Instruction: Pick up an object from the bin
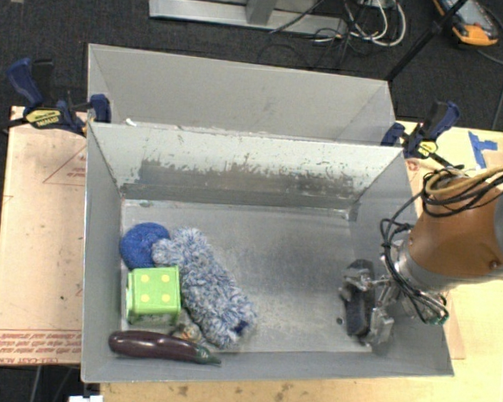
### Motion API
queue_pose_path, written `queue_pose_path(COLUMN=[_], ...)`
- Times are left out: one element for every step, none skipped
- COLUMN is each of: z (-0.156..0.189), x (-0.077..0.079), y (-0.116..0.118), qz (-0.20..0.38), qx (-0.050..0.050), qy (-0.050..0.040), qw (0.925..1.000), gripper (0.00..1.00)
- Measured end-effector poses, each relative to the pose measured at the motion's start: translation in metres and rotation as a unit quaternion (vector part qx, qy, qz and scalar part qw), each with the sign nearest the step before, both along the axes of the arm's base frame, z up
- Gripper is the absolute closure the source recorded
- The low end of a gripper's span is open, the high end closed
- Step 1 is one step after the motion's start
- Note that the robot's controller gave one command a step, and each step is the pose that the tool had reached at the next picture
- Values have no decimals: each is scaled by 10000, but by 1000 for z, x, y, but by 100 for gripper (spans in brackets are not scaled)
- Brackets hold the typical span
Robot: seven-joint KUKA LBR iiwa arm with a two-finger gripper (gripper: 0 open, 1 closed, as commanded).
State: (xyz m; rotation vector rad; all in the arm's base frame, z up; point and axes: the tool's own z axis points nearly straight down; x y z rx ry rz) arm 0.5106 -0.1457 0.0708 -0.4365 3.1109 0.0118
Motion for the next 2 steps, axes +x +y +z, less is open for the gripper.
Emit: queue_pose_path(z=[47,142], x=[2,-11], y=[2,-2], qz=[-45,222], qx=[-4,-34], qy=[24,-18], qw=[10000,9997], gripper=[100,100])
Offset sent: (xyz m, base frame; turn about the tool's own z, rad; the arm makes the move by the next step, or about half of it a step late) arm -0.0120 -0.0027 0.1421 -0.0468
